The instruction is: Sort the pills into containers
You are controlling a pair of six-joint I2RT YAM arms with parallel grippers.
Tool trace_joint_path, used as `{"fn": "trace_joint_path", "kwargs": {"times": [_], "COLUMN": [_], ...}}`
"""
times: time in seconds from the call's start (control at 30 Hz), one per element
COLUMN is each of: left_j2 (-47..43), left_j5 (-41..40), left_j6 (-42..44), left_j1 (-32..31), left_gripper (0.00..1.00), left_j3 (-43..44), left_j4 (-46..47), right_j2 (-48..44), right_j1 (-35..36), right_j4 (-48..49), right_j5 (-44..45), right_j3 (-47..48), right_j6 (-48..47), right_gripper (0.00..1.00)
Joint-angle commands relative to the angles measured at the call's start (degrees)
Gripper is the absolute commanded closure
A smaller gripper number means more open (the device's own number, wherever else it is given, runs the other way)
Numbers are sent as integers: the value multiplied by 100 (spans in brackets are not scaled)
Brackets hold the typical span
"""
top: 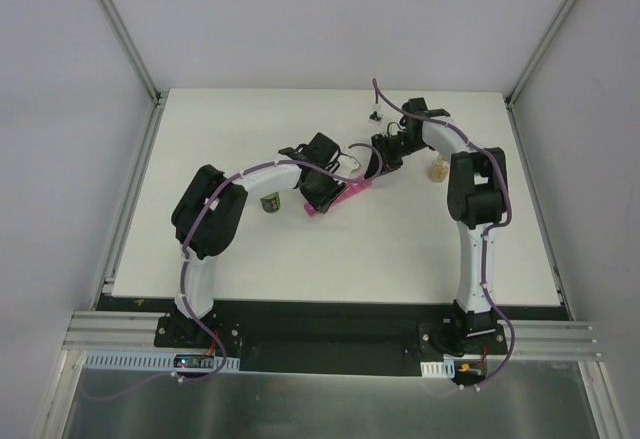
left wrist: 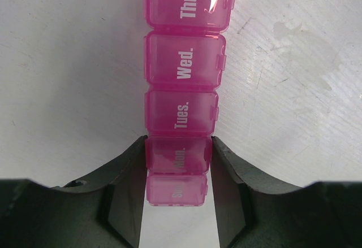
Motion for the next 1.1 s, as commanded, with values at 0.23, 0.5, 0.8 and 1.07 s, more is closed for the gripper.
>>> {"fn": "trace_joint_path", "kwargs": {"times": [0.23, 0.5, 0.8, 1.07], "left_j2": [287, 269, 278, 287], "left_j5": [44, 35, 53, 70], "left_j6": [-65, -83, -109, -118], "left_j1": [41, 41, 41, 41], "left_gripper": [77, 76, 77, 77], "left_j3": [-32, -32, -23, -14], "left_j4": [-365, -365, -365, -383], "right_j2": [-222, -161, -55, 138], "right_j1": [73, 231, 319, 425], "right_j4": [-198, -303, -409, -611], "right_j5": [605, 948, 1423, 1827], "right_j3": [52, 114, 237, 474], "right_j6": [-138, -103, 11, 81], "right_gripper": [82, 82, 84, 86]}}
